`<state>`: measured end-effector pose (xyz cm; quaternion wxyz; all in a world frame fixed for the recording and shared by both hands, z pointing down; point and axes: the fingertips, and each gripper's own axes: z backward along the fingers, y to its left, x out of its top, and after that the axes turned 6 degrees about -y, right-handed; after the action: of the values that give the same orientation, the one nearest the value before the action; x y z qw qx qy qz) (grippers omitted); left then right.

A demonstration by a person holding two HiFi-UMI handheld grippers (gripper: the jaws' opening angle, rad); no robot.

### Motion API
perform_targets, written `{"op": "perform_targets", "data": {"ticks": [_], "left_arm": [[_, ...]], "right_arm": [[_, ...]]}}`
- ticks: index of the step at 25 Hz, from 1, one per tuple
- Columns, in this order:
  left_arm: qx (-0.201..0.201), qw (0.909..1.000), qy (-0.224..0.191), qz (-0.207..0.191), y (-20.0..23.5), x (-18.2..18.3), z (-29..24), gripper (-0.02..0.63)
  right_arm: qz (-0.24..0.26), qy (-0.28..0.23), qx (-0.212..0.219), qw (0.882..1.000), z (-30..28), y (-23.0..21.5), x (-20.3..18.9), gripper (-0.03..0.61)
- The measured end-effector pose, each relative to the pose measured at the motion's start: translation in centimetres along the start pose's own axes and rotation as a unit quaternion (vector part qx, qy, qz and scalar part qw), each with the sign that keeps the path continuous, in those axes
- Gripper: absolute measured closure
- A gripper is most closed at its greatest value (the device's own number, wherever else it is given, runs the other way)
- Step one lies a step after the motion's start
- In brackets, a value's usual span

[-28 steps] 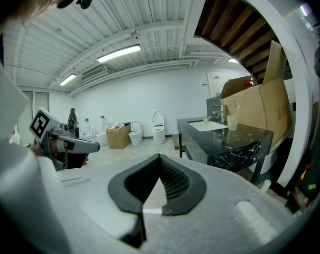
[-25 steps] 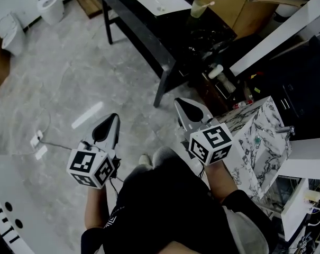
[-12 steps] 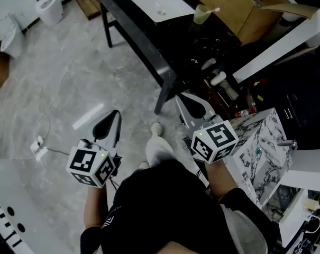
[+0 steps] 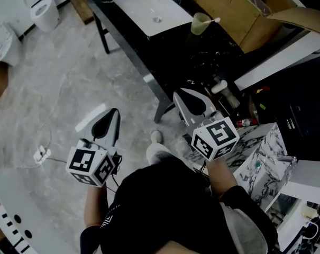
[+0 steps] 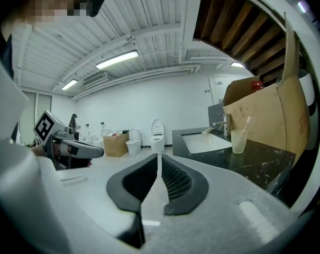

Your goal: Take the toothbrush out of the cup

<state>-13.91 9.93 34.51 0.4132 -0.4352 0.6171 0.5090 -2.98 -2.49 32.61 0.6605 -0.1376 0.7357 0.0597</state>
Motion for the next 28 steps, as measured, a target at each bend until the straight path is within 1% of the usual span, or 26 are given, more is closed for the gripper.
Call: {"op": "perform_targets", "data": {"ticks": [8, 11, 16, 20, 28], "left_arm": [[-0.003, 0.9999, 0.004, -0.016, 0.8, 1.5, -7.1, 0.598], [-0.005, 0.9999, 0.0, -0.013, 1.2, 2.1, -9.2, 0.598], [-0.016, 0.9997, -0.001, -0.016, 1.0, 2.8, -12.7, 0.595], [-0.029, 0.9994, 0.002, -0.021, 0.6, 3.2, -14.8, 0.591], [-0.059, 0.9978, 0.011, -0.028, 0.2, 4.2, -18.5, 0.588]], "right_arm": [[-0.011, -0.01, -0.011, 1.0, -3.2, -6.3, 1.1, 0.499], [-0.014, -0.012, -0.017, 1.0, -4.1, -8.3, 1.3, 0.472], [-0.018, -0.021, -0.04, 0.999, -4.8, -12.2, 1.9, 0.443], [-0.018, -0.031, -0.059, 0.998, -5.2, -14.7, 2.6, 0.436], [-0.027, -0.035, -0.095, 0.994, -6.0, -18.1, 2.8, 0.433]]}}
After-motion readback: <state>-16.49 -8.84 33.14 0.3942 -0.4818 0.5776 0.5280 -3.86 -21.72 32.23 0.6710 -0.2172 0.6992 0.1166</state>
